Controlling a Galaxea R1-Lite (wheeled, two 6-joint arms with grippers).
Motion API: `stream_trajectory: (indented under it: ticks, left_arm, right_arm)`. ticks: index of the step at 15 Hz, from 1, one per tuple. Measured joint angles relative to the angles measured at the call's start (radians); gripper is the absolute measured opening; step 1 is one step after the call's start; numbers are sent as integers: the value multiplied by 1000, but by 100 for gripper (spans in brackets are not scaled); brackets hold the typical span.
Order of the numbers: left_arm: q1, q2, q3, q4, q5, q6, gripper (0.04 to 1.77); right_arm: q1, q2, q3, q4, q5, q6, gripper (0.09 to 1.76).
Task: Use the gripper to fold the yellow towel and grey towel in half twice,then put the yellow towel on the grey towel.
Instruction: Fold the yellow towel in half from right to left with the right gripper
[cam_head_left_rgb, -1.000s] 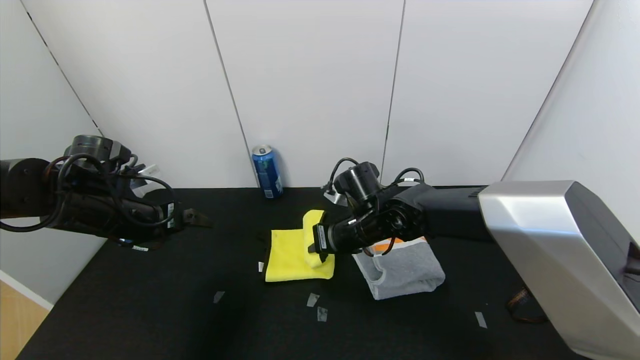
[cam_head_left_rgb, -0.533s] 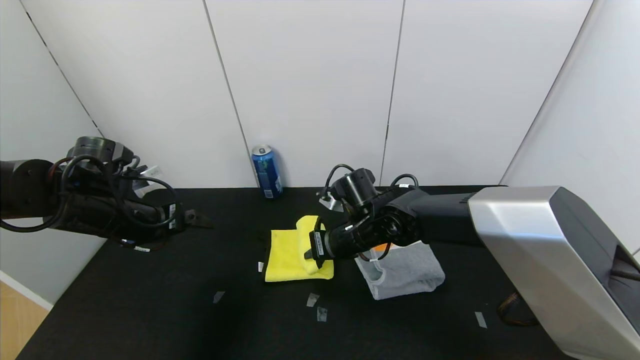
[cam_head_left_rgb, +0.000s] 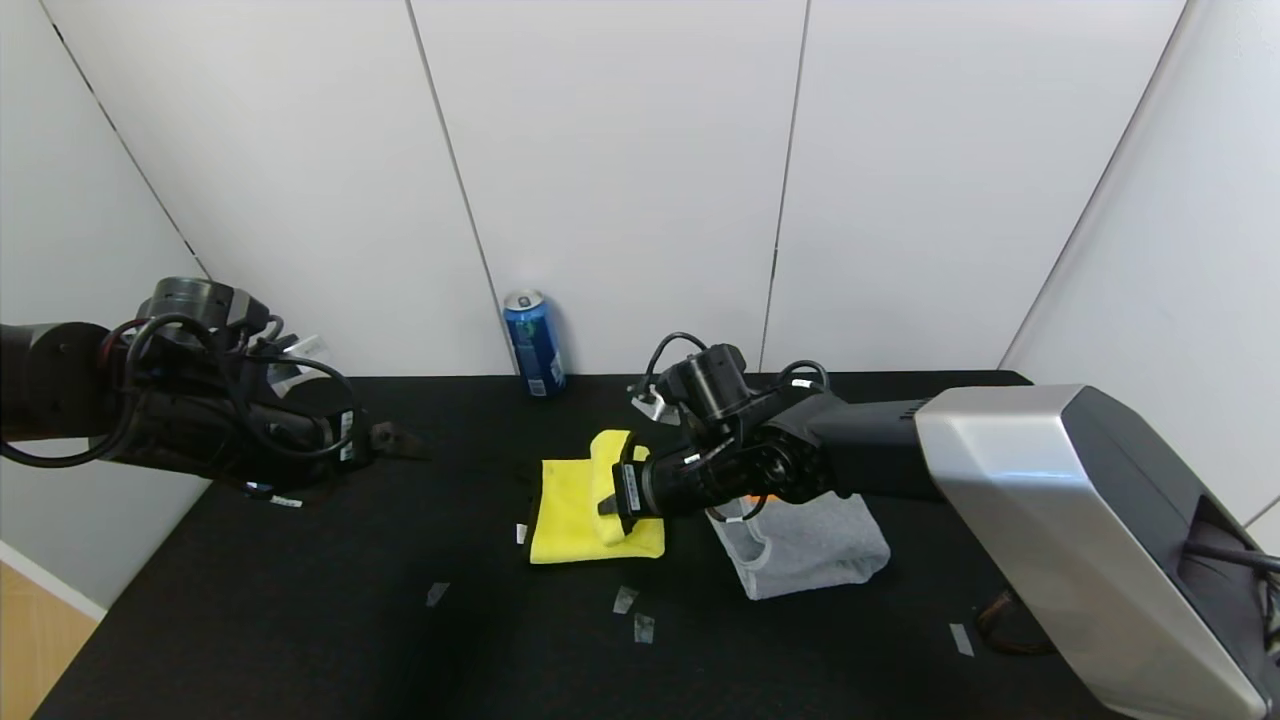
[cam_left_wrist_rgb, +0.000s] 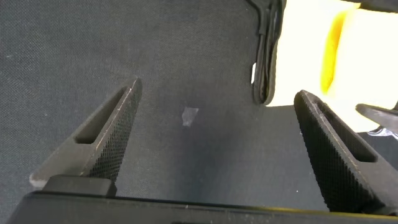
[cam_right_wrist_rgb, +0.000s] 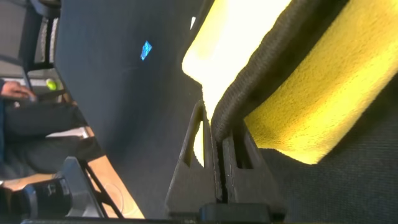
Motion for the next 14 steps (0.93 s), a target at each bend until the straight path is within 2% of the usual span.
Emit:
stream_trajectory:
  ticks: [1, 2, 4, 7, 10, 14]
  left_arm:
    - [1, 1, 0, 0, 0, 0, 172]
    - [1, 2, 0, 0, 0, 0, 172]
    - [1, 3, 0, 0, 0, 0, 172]
    - [2, 3, 1, 0, 0, 0, 172]
    - [2, 3, 1, 0, 0, 0, 172]
    - [2, 3, 1, 1, 1, 0, 172]
  right_arm:
    - [0, 3, 0, -1, 8, 0, 15]
    - [0, 5, 0, -3, 9, 0, 24]
    - [0, 7, 0, -11, 10, 0, 58]
    - [-3, 6, 0, -15, 10, 0, 94]
    - [-3, -5, 0, -15, 10, 0, 119]
    - [8, -34, 0, -15, 10, 0, 140]
